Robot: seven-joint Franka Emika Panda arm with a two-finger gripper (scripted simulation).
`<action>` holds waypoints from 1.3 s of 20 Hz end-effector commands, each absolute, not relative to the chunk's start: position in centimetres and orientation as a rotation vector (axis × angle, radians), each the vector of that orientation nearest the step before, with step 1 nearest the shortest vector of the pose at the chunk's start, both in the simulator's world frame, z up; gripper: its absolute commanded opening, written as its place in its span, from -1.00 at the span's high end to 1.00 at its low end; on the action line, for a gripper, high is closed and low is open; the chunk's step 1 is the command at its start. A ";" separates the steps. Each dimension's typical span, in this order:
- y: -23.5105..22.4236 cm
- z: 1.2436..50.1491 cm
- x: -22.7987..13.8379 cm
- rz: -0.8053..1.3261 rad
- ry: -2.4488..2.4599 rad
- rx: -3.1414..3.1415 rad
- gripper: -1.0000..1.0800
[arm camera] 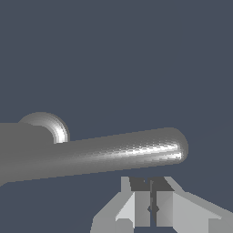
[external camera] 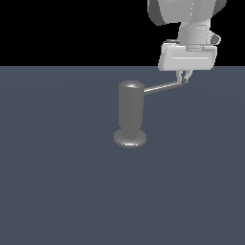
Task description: Turn on the faucet by rotating a designated handle.
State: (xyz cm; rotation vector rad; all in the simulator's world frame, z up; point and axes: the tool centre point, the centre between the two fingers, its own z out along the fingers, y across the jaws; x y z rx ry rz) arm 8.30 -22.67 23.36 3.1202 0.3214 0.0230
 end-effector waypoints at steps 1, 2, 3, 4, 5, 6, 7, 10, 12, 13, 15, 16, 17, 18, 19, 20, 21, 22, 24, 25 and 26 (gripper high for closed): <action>-21.2 22.8 9.5 0.022 0.346 3.123 1.00; -21.1 22.8 9.8 0.022 0.346 3.123 1.00; -21.0 22.8 10.0 0.021 0.345 3.123 1.00; -21.0 22.8 10.3 0.020 0.345 3.123 1.00; -20.9 22.7 10.6 0.020 0.344 3.123 1.00; -20.8 22.7 10.8 0.020 0.344 3.123 1.00; -20.7 22.7 11.1 0.019 0.343 3.123 1.00; -20.5 22.6 11.8 0.017 0.342 3.123 1.00; -20.3 22.6 12.3 0.016 0.341 3.123 1.00; -20.2 22.6 12.5 0.016 0.341 3.123 1.00; -20.1 22.5 13.0 0.014 0.339 3.123 1.00; -20.0 22.5 13.2 0.014 0.339 3.123 1.00; -19.9 22.5 13.4 0.013 0.338 3.124 1.00; -19.8 22.4 13.6 0.013 0.338 3.124 1.00; -19.8 22.4 13.8 0.013 0.338 3.124 1.00; -19.7 22.4 14.1 0.012 0.337 3.124 1.00; -19.6 22.4 14.3 0.012 0.337 3.124 1.00; -19.6 22.3 14.5 0.011 0.336 3.124 1.00; -19.4 22.3 14.9 0.010 0.335 3.124 1.00; -19.3 22.3 15.1 0.010 0.335 3.124 1.00; -19.3 22.3 15.3 0.009 0.335 3.124 1.00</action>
